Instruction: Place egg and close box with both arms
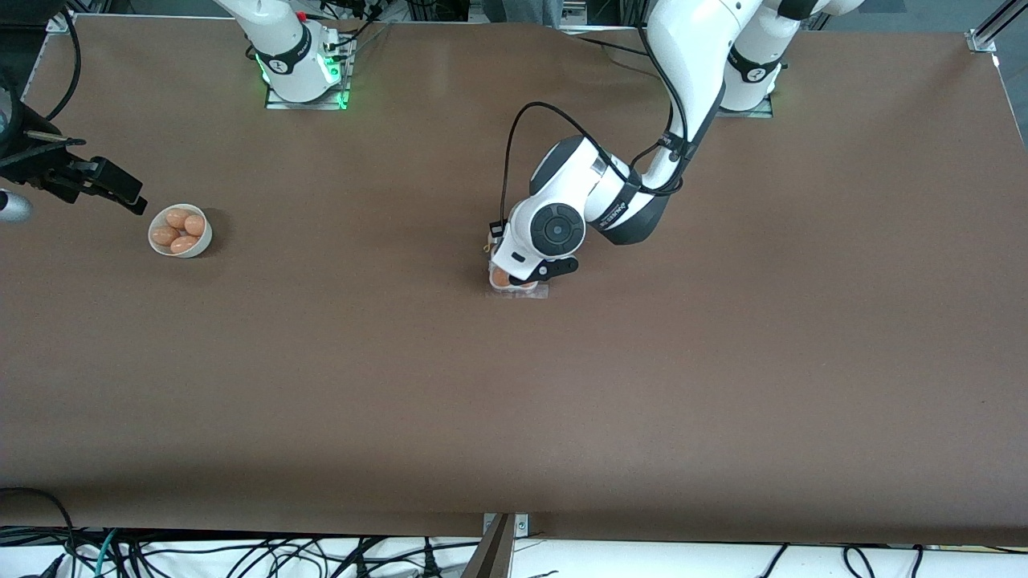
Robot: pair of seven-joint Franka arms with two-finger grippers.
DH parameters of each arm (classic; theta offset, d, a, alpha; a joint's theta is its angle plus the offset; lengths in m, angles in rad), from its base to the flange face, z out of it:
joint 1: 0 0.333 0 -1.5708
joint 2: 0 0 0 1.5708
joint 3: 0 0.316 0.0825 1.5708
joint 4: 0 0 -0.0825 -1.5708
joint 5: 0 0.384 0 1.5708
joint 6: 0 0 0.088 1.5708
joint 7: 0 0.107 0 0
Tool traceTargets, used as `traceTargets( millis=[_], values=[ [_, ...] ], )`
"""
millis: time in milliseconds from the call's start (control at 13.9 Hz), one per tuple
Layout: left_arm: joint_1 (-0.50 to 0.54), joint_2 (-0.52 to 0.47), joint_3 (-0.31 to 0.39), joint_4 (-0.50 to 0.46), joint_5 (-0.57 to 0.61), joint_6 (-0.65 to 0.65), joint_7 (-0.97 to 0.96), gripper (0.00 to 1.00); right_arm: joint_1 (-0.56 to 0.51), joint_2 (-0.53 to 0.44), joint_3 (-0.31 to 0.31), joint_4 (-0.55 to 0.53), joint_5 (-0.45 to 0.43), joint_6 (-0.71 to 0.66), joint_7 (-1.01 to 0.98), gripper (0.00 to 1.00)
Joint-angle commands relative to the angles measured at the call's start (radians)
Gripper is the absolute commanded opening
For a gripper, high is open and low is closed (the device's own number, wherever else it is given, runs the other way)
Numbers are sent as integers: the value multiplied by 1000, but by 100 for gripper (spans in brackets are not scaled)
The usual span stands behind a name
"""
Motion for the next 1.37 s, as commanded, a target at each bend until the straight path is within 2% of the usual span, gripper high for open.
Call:
traceTargets(
  millis=[0, 216, 289, 505, 649, 722, 1010, 1155, 1299],
  values=[
    [7, 10, 7, 27, 43, 25, 0, 9, -3, -11, 6, -5, -2, 6, 4, 100],
    [45, 2, 15, 72, 45, 9, 0, 12, -3, -11, 6, -5, -2, 6, 4, 100],
    [60, 1, 15, 83, 45, -13, 0, 17, -3, -11, 6, -6, -2, 6, 4, 100],
    [135, -25, 16, 145, 126, -112, 32, 65, -3, -11, 6, -6, -2, 7, 4, 100],
    [160, -41, 27, 191, 157, -264, 186, 91, -3, -11, 6, -5, -2, 7, 4, 100],
    [180, -58, 54, 205, 192, -315, 243, 98, -3, -11, 6, -5, -1, 7, 4, 100],
    [258, -174, 108, 212, 335, -356, 340, 100, -3, -11, 6, -5, -1, 7, 4, 100],
    [322, -185, 110, 215, 350, -355, 357, 100, -3, -11, 6, -5, -1, 7, 4, 100],
    [358, -200, 111, 228, 420, -355, 359, 100, -3, -11, 6, -5, -1, 7, 5, 100]
  ],
)
